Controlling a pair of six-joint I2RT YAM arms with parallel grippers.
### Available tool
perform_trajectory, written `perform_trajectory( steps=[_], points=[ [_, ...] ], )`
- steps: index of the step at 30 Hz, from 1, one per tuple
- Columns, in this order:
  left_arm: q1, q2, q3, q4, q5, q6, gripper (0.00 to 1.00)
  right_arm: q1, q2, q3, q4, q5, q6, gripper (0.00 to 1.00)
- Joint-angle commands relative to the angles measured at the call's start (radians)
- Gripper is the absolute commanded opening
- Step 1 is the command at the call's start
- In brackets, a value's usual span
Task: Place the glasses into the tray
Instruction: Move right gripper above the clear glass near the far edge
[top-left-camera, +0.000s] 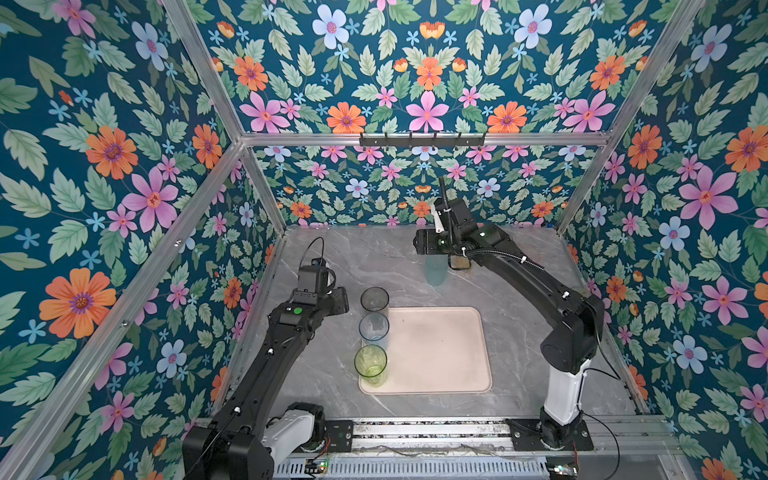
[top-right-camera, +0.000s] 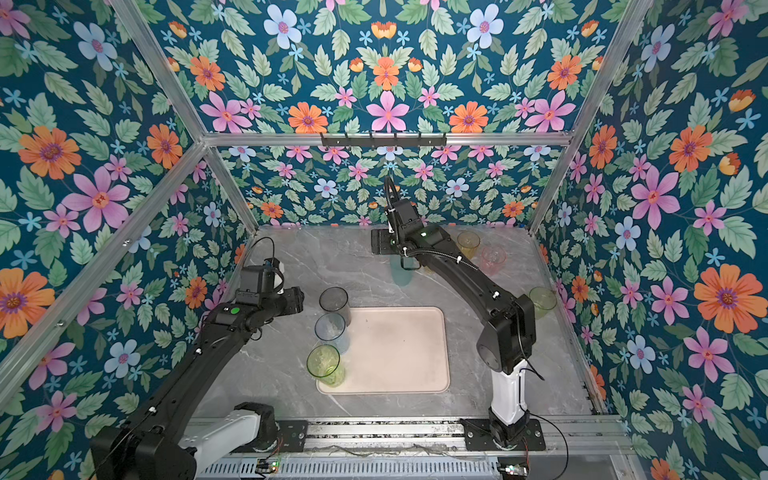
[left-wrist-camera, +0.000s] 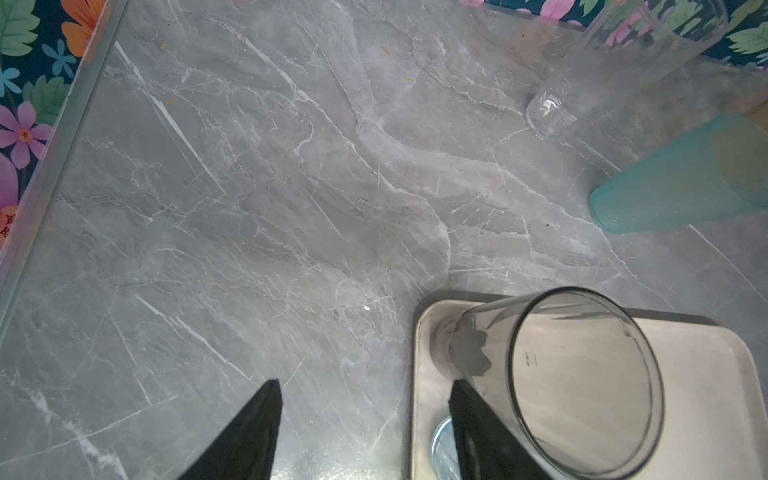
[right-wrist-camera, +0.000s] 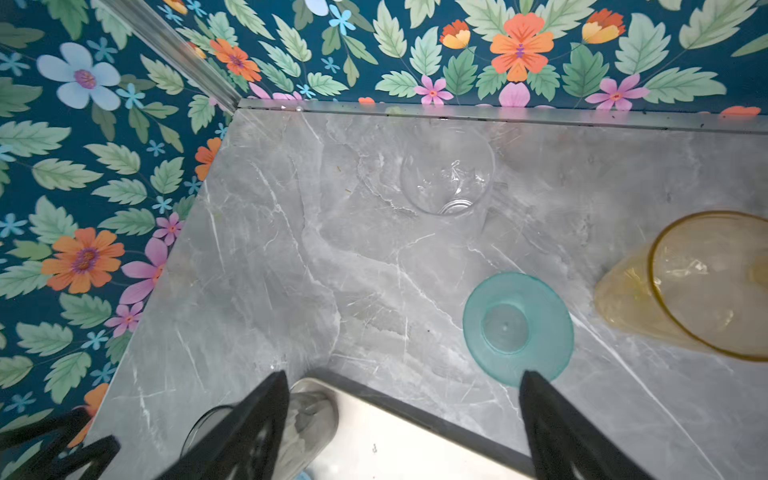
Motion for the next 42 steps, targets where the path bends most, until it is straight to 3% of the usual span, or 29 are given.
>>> perform_trajectory(
  steps=[1, 7, 19, 28, 36, 42],
  points=[
    [0.003, 0.004, -0.001, 0.024, 0.014, 0.009, 0.67, 0.002, 0.046, 0.045, -0.059, 0.038, 0.005, 0.89],
    [0.004, -0.001, -0.006, 0.023, 0.014, 0.006, 0.67, 0.003, 0.156, 0.155, -0.092, 0.058, 0.029, 0.91],
    [0.007, 0.009, -0.007, 0.026, 0.014, 0.007, 0.67, -0.017, 0.446, 0.564, -0.275, 0.095, 0.05, 0.94],
    [0.011, 0.004, -0.011, 0.03, 0.014, 0.01, 0.67, -0.057, 0.46, 0.501, -0.094, 0.109, 0.078, 0.89],
    [0.013, 0.006, -0.016, 0.03, 0.021, 0.009, 0.67, -0.068, 0.561, 0.663, -0.094, 0.107, 0.094, 0.86],
    [0.013, 0.009, -0.016, 0.031, 0.021, 0.009, 0.67, -0.078, 0.58, 0.669, -0.056, 0.081, 0.101, 0.79]
  ],
)
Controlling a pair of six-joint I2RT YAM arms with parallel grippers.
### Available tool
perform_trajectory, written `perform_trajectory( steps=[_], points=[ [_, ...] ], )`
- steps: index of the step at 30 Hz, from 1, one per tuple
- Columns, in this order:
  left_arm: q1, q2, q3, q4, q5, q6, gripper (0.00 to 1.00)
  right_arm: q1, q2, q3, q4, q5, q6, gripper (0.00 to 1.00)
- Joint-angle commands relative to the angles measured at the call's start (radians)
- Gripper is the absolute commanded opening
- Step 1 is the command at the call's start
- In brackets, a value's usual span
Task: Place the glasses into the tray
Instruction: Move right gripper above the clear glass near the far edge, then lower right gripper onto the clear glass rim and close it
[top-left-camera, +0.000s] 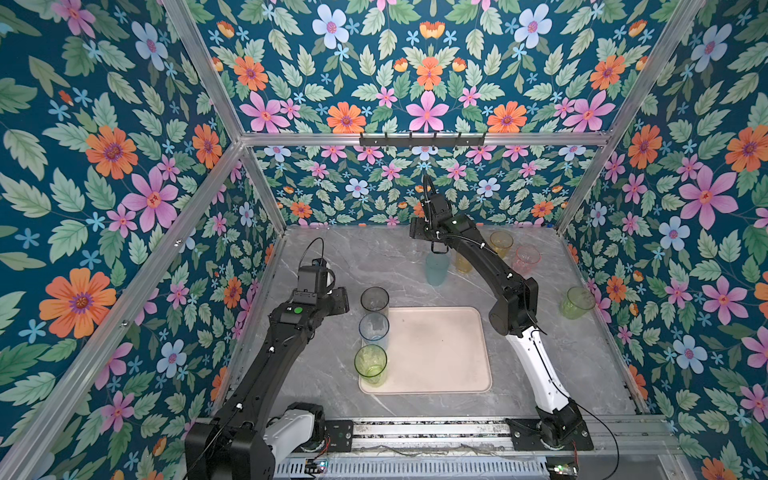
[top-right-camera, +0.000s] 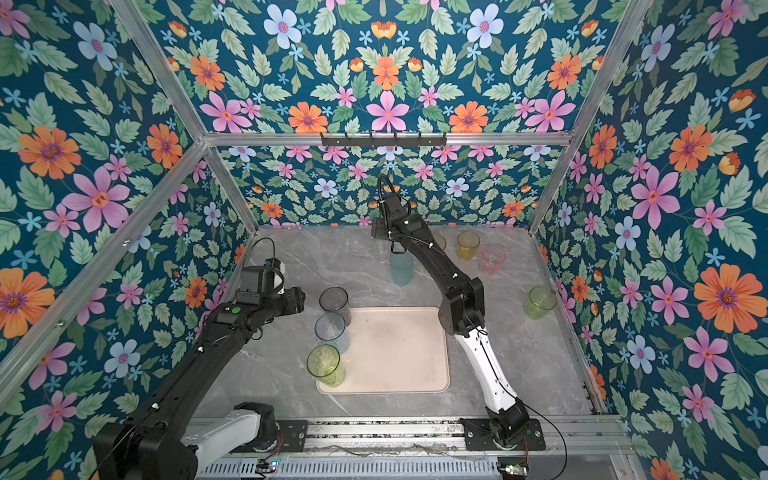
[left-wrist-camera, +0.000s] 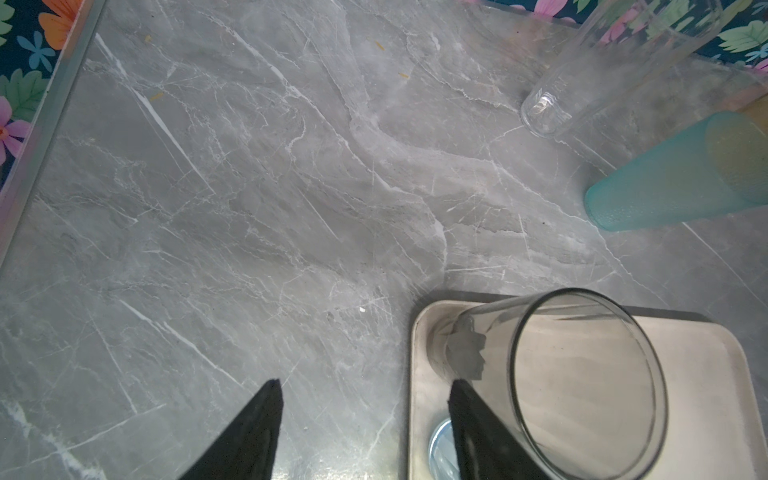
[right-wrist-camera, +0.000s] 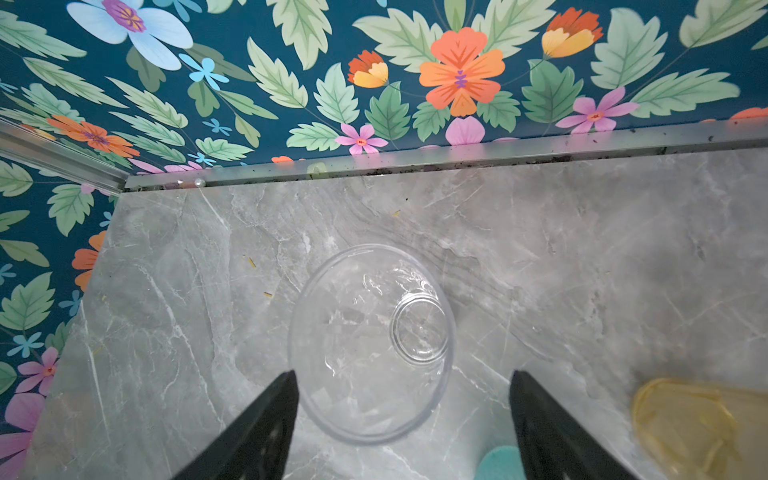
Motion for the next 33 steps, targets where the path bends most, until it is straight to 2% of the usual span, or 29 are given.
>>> perform_trajectory(
  steps=[1, 12, 17, 22, 26, 33],
  points=[
    [0.002, 0.001, -0.002, 0.009, 0.002, 0.005, 0.67, -0.006, 0.01, 0.008, 0.038, -0.015, 0.022, 0.78],
    [0.001, 0.005, -0.002, 0.007, -0.003, 0.005, 0.67, -0.022, 0.035, 0.013, 0.062, -0.05, 0.045, 0.71],
    [0.0, 0.009, -0.005, 0.008, 0.001, 0.005, 0.67, -0.023, 0.051, 0.019, 0.073, -0.072, 0.056, 0.6],
    [0.0, 0.012, -0.004, 0.008, 0.003, 0.006, 0.67, -0.023, 0.06, 0.011, 0.089, -0.077, 0.067, 0.59],
    [0.0, 0.012, -0.005, 0.009, 0.003, 0.009, 0.67, -0.023, 0.067, 0.009, 0.092, -0.077, 0.076, 0.52],
    [0.0, 0.011, -0.005, 0.008, 0.001, 0.008, 0.67, -0.025, 0.072, -0.007, 0.093, -0.069, 0.084, 0.48]
  ],
)
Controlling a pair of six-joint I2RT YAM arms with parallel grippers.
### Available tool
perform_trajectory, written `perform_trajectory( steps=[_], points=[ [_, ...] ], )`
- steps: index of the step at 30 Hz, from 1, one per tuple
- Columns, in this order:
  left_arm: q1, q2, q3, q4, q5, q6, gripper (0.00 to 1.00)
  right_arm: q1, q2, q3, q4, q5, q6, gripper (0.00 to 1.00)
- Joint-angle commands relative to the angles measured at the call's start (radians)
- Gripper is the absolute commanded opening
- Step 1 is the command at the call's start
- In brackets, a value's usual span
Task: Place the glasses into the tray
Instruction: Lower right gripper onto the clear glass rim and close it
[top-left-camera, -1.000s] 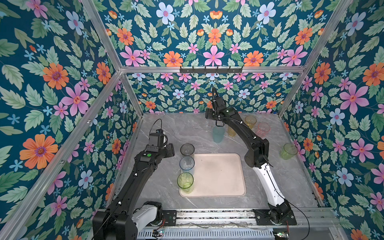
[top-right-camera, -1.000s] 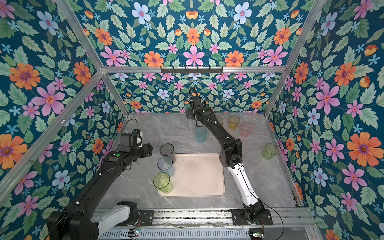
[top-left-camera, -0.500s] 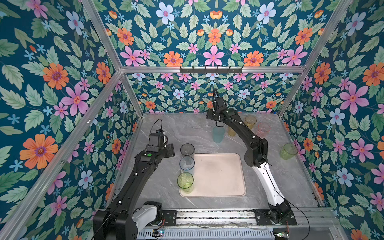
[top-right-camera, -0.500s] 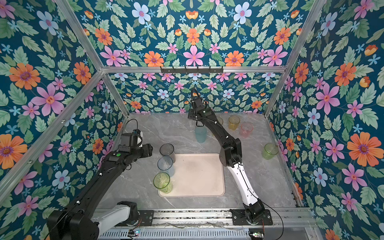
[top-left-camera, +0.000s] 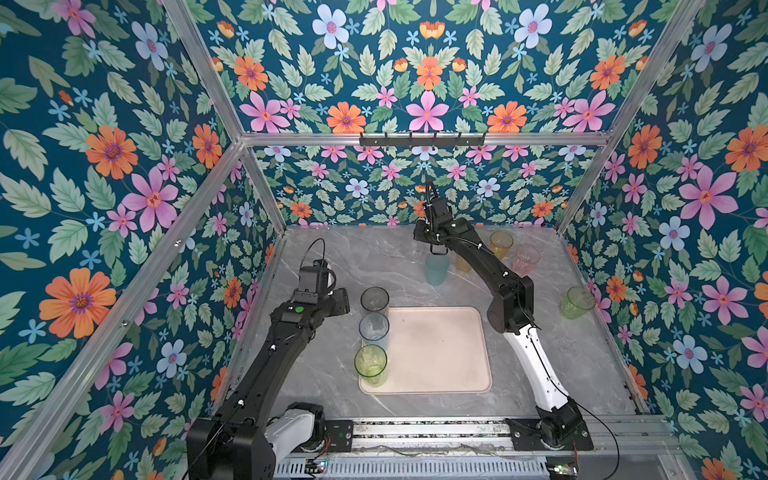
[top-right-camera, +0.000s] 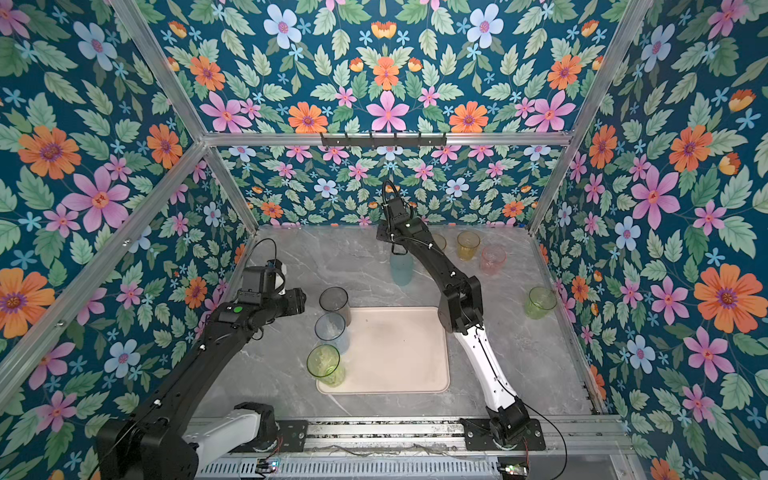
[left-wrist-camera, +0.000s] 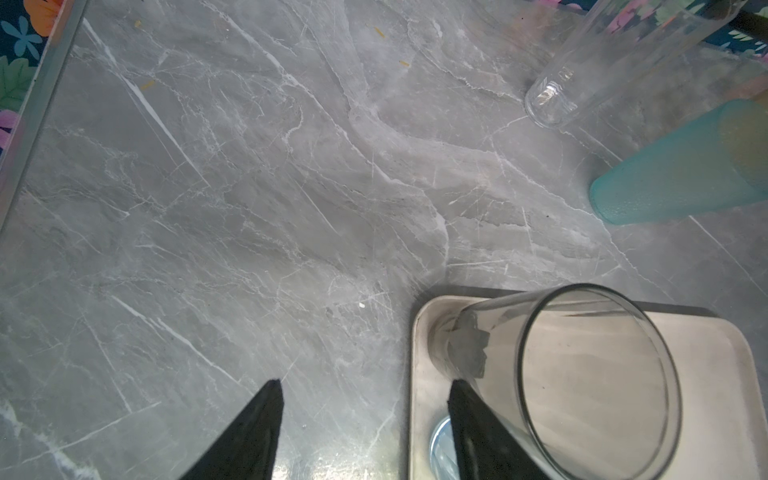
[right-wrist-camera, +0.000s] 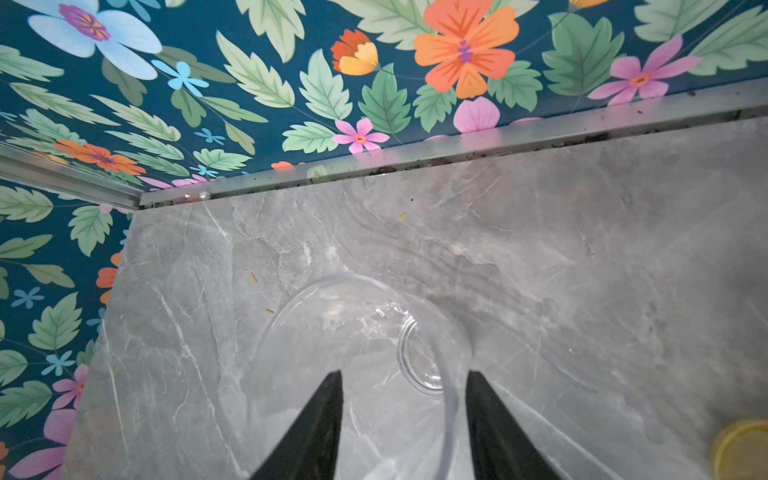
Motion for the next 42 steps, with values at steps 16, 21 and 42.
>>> perform_trajectory(
  steps=[16, 21, 42],
  points=[
    [0.0, 0.0, 0.002, 0.007, -0.004, 0.009, 0.67, -0.001, 0.012, -0.013, 0.025, 0.004, 0.014, 0.22],
    [0.0, 0.001, 0.002, 0.009, -0.003, 0.008, 0.67, 0.0, 0.004, -0.021, 0.029, 0.003, 0.011, 0.16],
    [0.001, 0.012, 0.002, 0.007, -0.006, 0.009, 0.66, 0.002, -0.092, -0.091, 0.006, -0.024, -0.042, 0.0]
  ],
)
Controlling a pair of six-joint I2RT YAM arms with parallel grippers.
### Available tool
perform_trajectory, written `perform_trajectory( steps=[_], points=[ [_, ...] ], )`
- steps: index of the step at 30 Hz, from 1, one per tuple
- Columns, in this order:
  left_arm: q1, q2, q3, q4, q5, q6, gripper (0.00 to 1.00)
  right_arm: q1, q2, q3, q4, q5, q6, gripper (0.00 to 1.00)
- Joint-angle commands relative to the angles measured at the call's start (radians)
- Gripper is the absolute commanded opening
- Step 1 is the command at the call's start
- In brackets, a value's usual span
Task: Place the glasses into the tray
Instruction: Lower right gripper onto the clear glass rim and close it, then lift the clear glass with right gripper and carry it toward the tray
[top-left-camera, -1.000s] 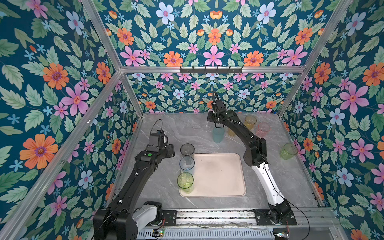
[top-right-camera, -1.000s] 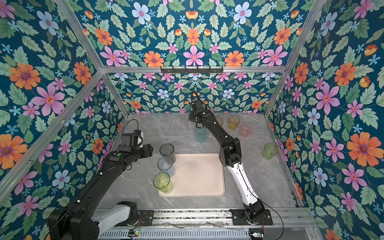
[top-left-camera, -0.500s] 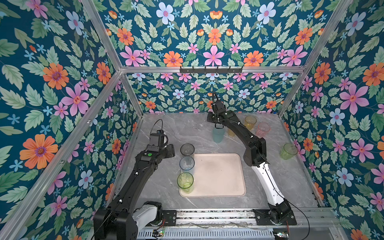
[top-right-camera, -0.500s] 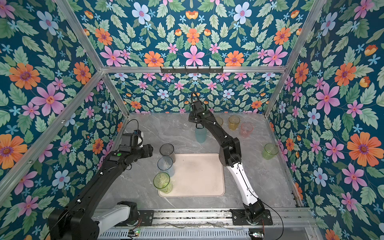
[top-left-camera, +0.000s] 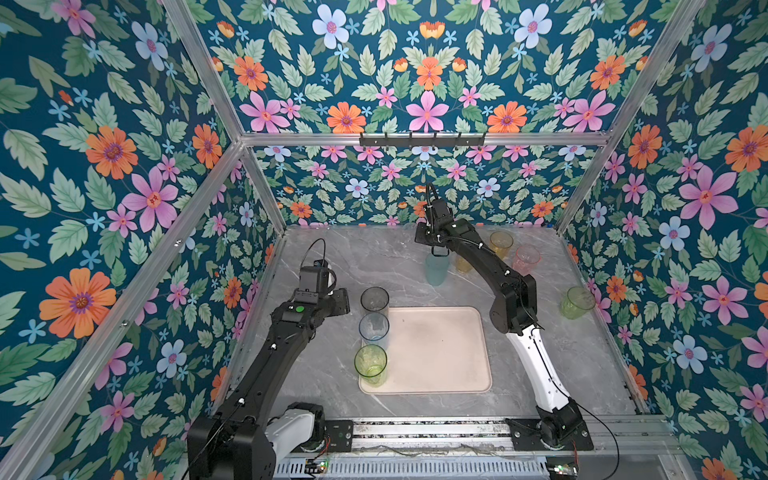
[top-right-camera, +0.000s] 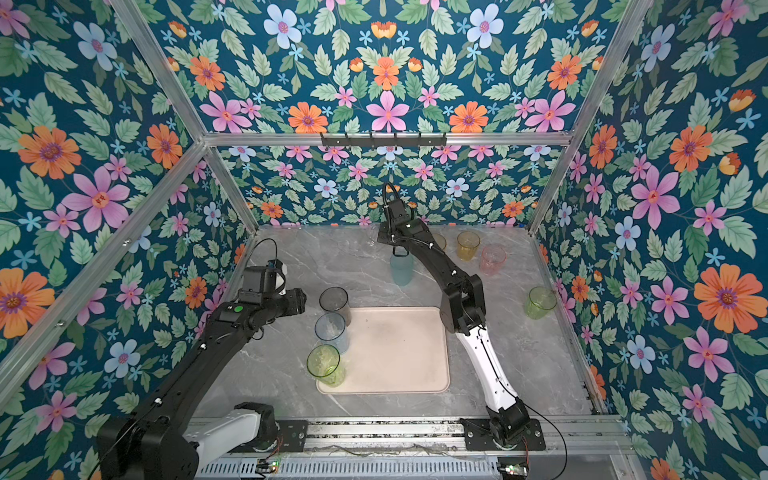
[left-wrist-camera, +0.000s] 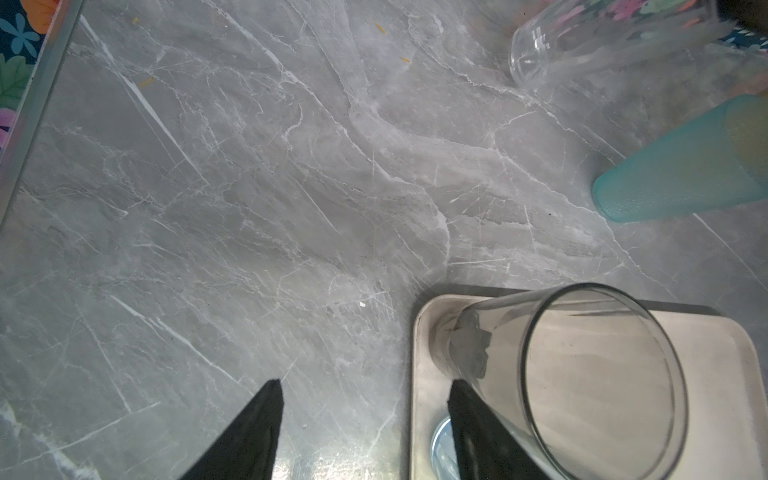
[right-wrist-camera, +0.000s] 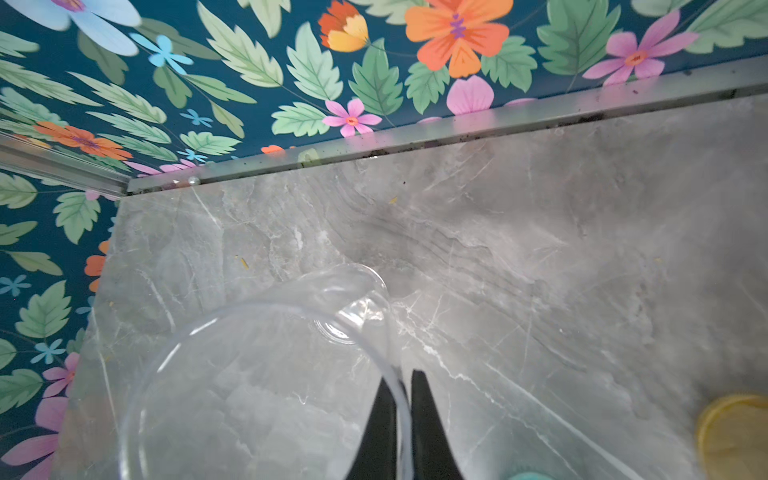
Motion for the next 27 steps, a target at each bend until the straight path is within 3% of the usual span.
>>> perform_trajectory(
  steps=[1, 27],
  points=[
    [0.0, 0.003, 0.003, 0.006, -0.007, 0.007, 0.66, 0.003, -0.037, -0.01, -0.015, -0.019, -0.022, 0.0],
    [0.0, 0.0, 0.006, 0.002, -0.041, 0.001, 0.66, 0.069, -0.339, -0.202, -0.16, -0.021, -0.131, 0.0]
  ],
)
